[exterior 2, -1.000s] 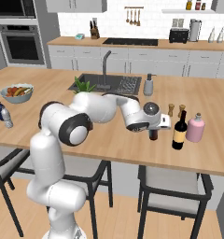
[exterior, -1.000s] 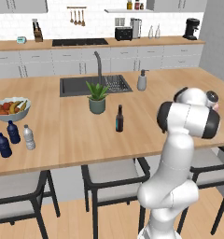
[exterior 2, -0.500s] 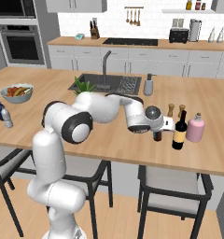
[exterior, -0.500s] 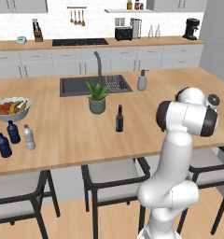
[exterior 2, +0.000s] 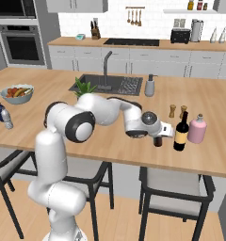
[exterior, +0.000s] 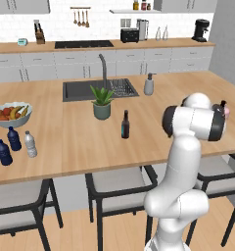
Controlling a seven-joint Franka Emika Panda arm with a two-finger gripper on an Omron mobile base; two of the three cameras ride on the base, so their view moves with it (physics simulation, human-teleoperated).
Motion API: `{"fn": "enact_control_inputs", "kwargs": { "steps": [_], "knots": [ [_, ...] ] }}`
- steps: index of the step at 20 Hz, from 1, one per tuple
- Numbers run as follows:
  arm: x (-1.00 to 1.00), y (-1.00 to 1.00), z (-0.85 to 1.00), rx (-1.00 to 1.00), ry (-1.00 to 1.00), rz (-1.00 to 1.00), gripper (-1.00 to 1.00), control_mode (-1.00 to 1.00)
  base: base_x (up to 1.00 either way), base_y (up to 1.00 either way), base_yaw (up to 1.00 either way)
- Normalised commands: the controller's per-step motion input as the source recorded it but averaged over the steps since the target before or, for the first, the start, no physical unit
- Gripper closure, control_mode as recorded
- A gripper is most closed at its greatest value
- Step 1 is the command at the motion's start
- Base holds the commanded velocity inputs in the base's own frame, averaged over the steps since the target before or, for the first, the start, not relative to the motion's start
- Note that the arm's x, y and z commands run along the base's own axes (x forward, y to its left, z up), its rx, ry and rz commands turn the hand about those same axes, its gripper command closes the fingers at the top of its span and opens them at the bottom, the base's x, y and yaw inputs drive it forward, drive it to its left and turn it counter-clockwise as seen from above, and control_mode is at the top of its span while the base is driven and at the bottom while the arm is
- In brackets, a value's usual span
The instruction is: Move the plastic bottles in the middle to the plastics group, and the glass bottles in the middle to the glass group.
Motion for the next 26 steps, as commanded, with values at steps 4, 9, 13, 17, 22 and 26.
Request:
{"fn": "enact_control_inputs", "kwargs": {
  "steps": [4,9,13,17,22,26],
  "knots": [
    [0.00,0.00,-0.10,0.00,-0.04,-0.06,1.00,-1.00,0.00,0.00,0.00],
    [0.02,-0.06,-0.03,0.01,-0.10,-0.08,1.00,-1.00,0.00,0.00,0.00],
    [0.14,-0.12,0.00,0.02,-0.08,-0.10,1.00,-1.00,0.00,0.00,0.00],
    [0.02,-0.11,0.00,0.00,-0.02,-0.08,1.00,-1.00,0.00,0.00,0.00],
    [0.02,-0.16,-0.13,0.00,0.00,-0.06,1.00,-1.00,0.00,0.00,0.00],
    [0.01,-0.01,-0.33,0.00,0.00,-0.01,1.00,-1.00,0.00,0.00,0.00]
  ]
}}
